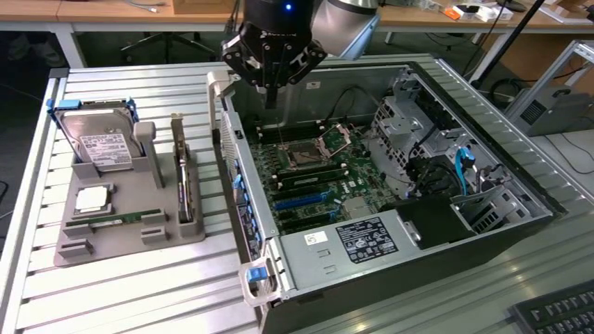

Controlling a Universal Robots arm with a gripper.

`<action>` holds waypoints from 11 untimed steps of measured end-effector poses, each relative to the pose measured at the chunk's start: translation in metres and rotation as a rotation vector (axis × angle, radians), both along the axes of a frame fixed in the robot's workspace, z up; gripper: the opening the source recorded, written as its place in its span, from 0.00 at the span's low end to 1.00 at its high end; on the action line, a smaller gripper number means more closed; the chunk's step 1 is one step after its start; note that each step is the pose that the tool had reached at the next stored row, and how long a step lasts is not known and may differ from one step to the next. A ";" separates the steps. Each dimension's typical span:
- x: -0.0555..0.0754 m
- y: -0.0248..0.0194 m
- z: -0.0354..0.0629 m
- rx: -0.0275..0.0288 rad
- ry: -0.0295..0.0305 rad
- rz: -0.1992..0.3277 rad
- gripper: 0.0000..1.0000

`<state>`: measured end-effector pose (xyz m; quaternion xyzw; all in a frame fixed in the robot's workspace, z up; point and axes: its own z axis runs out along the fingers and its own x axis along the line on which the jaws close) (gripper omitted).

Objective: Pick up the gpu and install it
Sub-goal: 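Reach for the gpu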

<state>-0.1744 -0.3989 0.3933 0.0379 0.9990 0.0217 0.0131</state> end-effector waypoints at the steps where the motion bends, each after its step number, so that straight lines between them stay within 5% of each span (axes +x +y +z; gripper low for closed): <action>1: 0.000 0.0000 0.0000 0.0000 0.0000 0.000 0.11; 11: -0.007 0.0000 0.0000 0.0000 0.0000 0.000 0.11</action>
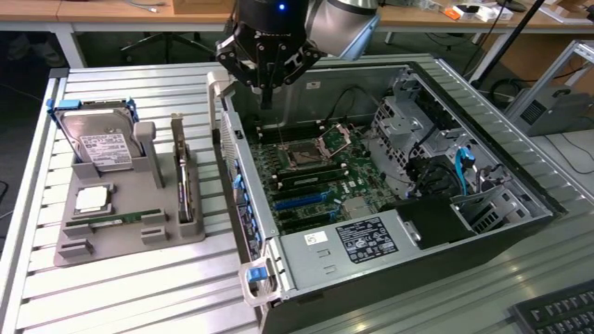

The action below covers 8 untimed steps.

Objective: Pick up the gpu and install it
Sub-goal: 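Reach for the gpu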

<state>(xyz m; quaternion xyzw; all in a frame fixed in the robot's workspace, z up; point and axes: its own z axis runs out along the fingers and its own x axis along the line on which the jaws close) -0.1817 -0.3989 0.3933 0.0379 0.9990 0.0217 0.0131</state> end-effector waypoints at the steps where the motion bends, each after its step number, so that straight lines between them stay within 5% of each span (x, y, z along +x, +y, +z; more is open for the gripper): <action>1: -0.001 0.0000 0.0000 0.0000 0.0000 0.000 0.11; 8: -0.007 0.0000 0.0000 0.0000 0.0000 0.000 0.11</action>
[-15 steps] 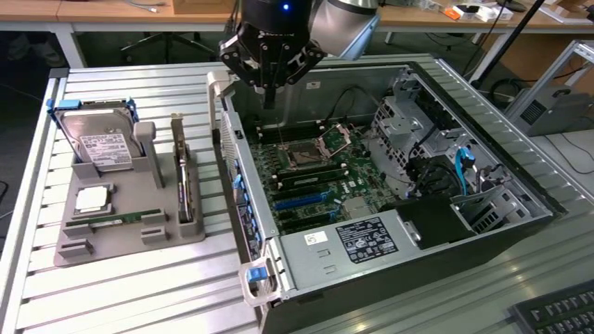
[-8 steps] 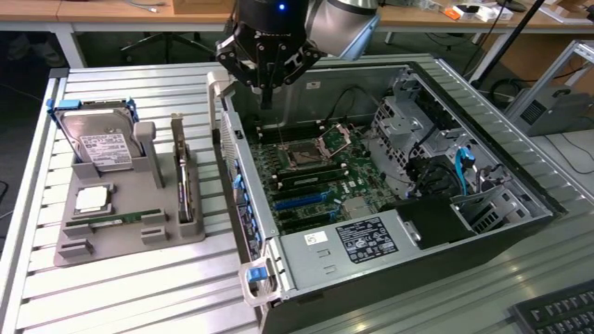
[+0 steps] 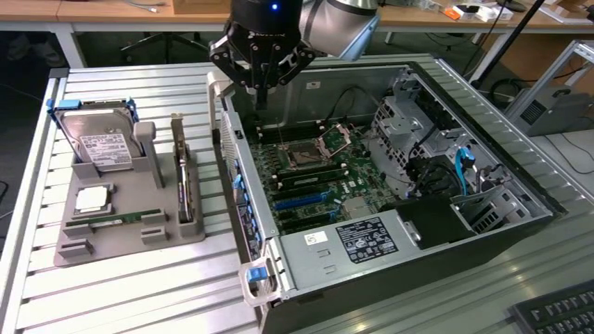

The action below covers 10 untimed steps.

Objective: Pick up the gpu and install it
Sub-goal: 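Reach for the gpu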

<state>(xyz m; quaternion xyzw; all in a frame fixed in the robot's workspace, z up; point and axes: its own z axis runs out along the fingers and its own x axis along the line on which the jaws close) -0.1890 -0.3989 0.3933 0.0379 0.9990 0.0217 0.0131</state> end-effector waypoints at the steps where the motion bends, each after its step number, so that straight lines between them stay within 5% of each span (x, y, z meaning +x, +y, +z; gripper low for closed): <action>1: -0.001 0.0000 0.0000 0.0000 0.0000 0.000 0.11; 10: -0.006 0.0000 0.0000 0.0000 0.0000 0.000 0.11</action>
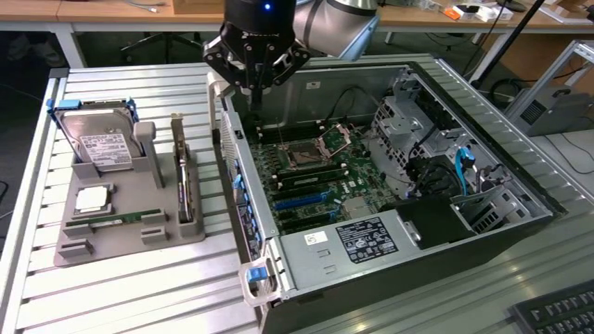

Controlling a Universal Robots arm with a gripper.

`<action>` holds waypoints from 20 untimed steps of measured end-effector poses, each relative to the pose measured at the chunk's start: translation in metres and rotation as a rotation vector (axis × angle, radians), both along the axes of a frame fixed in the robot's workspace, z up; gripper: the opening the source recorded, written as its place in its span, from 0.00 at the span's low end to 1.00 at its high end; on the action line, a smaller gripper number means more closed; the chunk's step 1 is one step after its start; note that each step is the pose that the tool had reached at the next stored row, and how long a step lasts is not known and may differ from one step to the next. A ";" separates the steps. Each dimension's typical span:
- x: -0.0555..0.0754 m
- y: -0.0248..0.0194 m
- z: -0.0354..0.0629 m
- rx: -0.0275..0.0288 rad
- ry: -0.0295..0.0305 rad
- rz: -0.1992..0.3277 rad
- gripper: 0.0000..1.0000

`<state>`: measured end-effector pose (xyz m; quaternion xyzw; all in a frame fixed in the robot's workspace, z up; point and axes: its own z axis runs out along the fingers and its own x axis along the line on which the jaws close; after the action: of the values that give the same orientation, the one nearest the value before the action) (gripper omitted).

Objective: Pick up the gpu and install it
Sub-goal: 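Reach for the gpu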

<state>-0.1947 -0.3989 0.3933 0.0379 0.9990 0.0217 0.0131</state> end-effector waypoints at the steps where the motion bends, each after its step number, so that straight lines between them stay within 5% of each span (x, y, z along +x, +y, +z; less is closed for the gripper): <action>1: -0.001 0.0000 0.0000 0.0000 0.0000 0.000 0.11; 20: -0.012 0.0000 0.0000 0.0000 0.0000 0.000 0.11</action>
<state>-0.2066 -0.3989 0.3933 0.0379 0.9990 0.0217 0.0131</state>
